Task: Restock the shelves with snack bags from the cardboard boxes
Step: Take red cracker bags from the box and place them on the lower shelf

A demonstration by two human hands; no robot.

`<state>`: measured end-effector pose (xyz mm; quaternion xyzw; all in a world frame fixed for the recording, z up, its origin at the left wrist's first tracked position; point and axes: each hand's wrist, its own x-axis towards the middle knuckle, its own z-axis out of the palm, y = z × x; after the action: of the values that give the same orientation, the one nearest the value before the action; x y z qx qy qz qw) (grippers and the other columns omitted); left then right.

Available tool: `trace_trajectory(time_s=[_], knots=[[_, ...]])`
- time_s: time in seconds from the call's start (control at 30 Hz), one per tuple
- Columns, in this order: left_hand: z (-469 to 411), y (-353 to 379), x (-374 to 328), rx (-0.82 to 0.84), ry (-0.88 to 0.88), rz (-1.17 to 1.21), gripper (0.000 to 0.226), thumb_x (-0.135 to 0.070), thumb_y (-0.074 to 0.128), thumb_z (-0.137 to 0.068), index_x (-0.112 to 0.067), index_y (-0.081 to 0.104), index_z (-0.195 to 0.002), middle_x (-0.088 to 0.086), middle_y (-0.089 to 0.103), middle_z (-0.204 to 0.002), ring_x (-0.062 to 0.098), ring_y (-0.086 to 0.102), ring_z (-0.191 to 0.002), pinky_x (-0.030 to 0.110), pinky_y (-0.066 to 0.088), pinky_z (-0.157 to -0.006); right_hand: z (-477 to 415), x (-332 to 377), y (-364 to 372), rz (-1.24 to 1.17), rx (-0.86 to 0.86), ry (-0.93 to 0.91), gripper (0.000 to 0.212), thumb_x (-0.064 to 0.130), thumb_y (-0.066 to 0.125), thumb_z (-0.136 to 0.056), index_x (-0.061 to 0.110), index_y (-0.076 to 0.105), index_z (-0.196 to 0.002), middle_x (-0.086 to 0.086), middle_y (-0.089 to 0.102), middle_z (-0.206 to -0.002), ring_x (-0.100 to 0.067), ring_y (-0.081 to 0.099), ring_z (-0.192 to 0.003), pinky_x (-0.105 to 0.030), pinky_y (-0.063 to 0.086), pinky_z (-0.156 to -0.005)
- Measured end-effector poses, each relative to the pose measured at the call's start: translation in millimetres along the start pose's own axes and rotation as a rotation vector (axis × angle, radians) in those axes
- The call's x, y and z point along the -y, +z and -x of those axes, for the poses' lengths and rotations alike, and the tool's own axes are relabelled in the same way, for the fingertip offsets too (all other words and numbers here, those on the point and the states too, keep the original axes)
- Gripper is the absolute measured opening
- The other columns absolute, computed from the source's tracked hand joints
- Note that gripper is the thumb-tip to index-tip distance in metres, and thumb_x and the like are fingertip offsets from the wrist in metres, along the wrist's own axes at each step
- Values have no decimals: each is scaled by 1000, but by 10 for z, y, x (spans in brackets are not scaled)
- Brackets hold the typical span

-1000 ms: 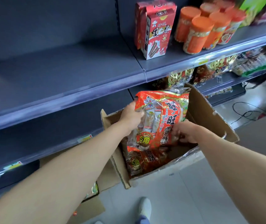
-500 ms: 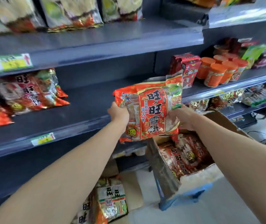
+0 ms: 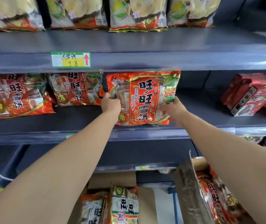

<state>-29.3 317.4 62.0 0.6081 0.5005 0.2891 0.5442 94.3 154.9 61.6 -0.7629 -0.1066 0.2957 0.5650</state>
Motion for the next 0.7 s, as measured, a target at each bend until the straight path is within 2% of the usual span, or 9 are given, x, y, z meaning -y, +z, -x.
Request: trace_trajectory(time_s=[0.07, 0.1, 0.2, 0.33, 0.47, 0.53, 0.6, 0.67, 0.7], knots=[[-228, 91, 26, 15, -45, -2, 45, -6, 44, -95, -18, 45, -138, 8, 54, -135, 27, 59, -111, 28, 49, -73, -295, -13, 89, 15, -5, -3, 43, 9, 72, -76, 28, 47, -105, -2, 62, -115, -26, 63, -103, -49, 51, -95], [-321, 141, 48, 28, -67, -19, 51, -8, 42, -96, -24, 37, -144, 6, 47, -143, 28, 55, -118, 33, 50, -82, -438, -30, 119, 37, -20, -5, 44, 11, 73, -75, 29, 47, -106, -3, 59, -121, -27, 62, -104, -48, 50, -96], [-543, 298, 156, 99, -128, 0, 56, -15, 45, -98, -34, 27, -147, 2, 40, -147, 27, 56, -113, 42, 53, -87, -798, -80, 184, 124, -86, -15, 47, 18, 72, -78, 32, 49, -115, -7, 48, -133, -26, 57, -106, -41, 48, -99], [-865, 439, 161, 81, -63, -10, 59, -13, 49, -96, -32, 27, -147, 2, 40, -147, 28, 52, -121, 46, 50, -96, -1197, 6, 267, 159, -105, -62, 52, 21, 72, -78, 30, 49, -124, -7, 47, -134, -26, 56, -110, -39, 47, -100], [-1175, 506, 38, 43, -11, -20, 63, -4, 43, -95, -29, 24, -149, 2, 42, -145, 24, 53, -113, 42, 54, -92, -1530, 130, 423, 168, -95, -91, 56, 24, 75, -75, 26, 48, -125, -9, 49, -133, -29, 57, -110, -42, 47, -100], [-1290, 524, 67, 53, -28, -14, 64, 2, 38, -95, -33, 26, -148, 1, 44, -144, 20, 54, -104, 36, 58, -79, -1634, 98, 487, 187, -106, -81, 61, 26, 73, -77, 28, 45, -132, -9, 46, -135, -30, 55, -113, -42, 46, -101], [-1379, 547, 131, 68, -36, -6, 69, 7, 38, -94, -36, 28, -147, 2, 48, -141, 16, 54, -97, 28, 53, -64, -1712, 61, 509, 213, -135, -81, 64, 28, 72, -78, 31, 44, -135, -9, 44, -135, -28, 54, -115, -39, 46, -102], [-1451, 571, 138, 66, -21, -5, 69, 8, 40, -93, -35, 30, -146, 2, 51, -138, 14, 53, -98, 25, 52, -60, -1785, 61, 520, 196, -130, -108, 55, 27, 73, -77, 29, 49, -127, -8, 48, -133, -27, 57, -111, -38, 47, -101], [-1497, 581, 129, 59, -11, 1, 69, 8, 41, -92, -34, 31, -145, 2, 51, -137, 15, 53, -100, 27, 53, -64, -1805, 76, 531, 188, -113, -117, 48, 26, 73, -77, 29, 51, -119, -8, 50, -131, -26, 59, -108, -39, 48, -100]])
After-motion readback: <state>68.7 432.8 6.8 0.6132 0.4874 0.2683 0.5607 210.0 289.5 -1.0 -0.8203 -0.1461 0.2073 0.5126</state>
